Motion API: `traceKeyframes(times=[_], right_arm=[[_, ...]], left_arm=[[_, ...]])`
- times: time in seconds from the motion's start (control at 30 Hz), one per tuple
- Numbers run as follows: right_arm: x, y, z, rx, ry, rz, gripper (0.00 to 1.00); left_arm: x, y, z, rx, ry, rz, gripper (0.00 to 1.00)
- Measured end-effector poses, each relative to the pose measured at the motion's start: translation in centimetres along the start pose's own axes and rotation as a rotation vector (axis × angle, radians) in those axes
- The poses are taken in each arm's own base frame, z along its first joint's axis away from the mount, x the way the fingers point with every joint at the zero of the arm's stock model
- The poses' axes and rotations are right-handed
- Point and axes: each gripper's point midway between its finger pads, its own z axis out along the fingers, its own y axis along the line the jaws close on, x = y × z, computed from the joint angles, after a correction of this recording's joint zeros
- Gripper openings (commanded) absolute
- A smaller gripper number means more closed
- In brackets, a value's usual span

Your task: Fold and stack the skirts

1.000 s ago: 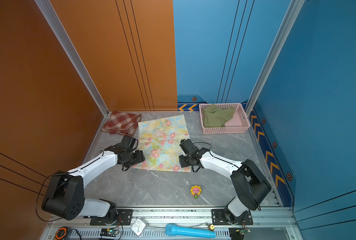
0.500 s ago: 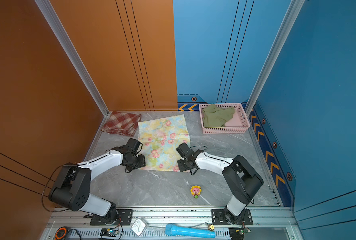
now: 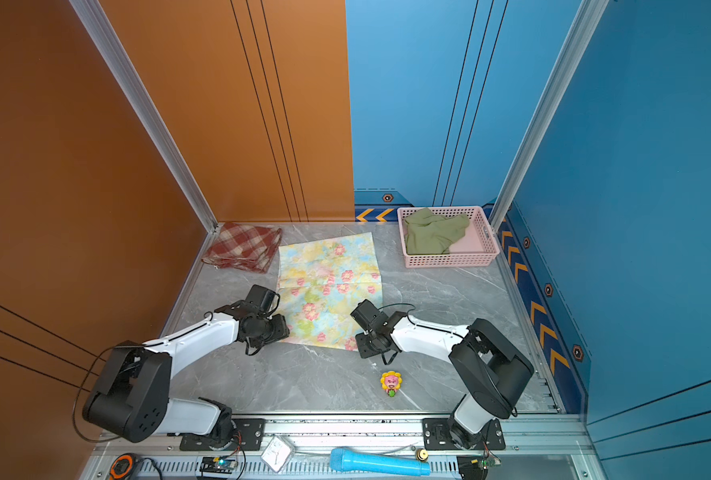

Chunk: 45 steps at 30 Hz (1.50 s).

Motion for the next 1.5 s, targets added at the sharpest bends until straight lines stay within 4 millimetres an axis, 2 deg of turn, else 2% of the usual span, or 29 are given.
traceKeyframes(times=[0.23,0.33,0.4,0.47,0.57,0.67,0.77,0.9,0.97,1.03,1.13,1.23,1.37,1.5], right_arm=[[1.5,1.0,-0.5,-0.007,0.030,-0.024,0.40],[1.6,0.5,-1.5,-0.002,0.030,-0.017,0.42],[0.9,0.1,-2.7,-0.007,0.003,0.000,0.43],[-0.5,-0.7,-4.0,-0.009,-0.037,0.027,0.43],[-3.8,-1.5,-5.4,-0.004,-0.111,0.074,0.47],[-7.8,-2.0,-6.4,0.001,-0.178,0.111,0.51],[-11.9,-2.0,-6.2,0.000,-0.228,0.128,0.54],[-15.9,-2.6,-4.2,0.006,-0.257,0.152,0.56],[-17.0,-2.9,-2.7,0.014,-0.248,0.163,0.56],[-17.4,-3.3,-1.1,0.024,-0.232,0.170,0.56],[-16.9,-3.7,0.5,0.037,-0.199,0.175,0.56],[-17.2,-3.8,0.2,0.035,-0.210,0.179,0.57],[-17.2,-4.3,-1.3,0.030,-0.241,0.193,0.57],[-17.2,-4.9,-3.8,0.023,-0.288,0.207,0.58]], left_arm=[[2.1,1.3,-1.0,0.009,0.006,-0.066,0.57],[3.7,2.2,-1.9,-0.019,0.043,-0.080,0.56],[4.3,2.3,-2.9,-0.028,0.053,-0.073,0.56],[4.1,2.0,-3.9,-0.027,0.046,-0.066,0.57],[2.5,0.9,-5.2,-0.022,0.018,-0.052,0.61],[-0.4,-0.8,-5.8,-0.027,-0.008,-0.022,0.68],[-4.0,-2.5,-5.9,-0.036,-0.037,0.000,0.72],[-9.0,-4.4,-5.3,-0.041,-0.086,0.018,0.73],[-10.4,-5.0,-4.6,-0.044,-0.099,0.029,0.73],[-10.8,-5.5,-3.5,-0.049,-0.089,0.045,0.73],[-9.8,-5.9,-1.2,-0.072,-0.039,0.077,0.73],[-8.4,-6.8,0.4,-0.083,-0.005,0.125,0.73],[-6.6,-8.3,2.2,-0.092,0.028,0.202,0.74],[-5.0,-9.1,3.2,-0.117,0.046,0.261,0.74]])
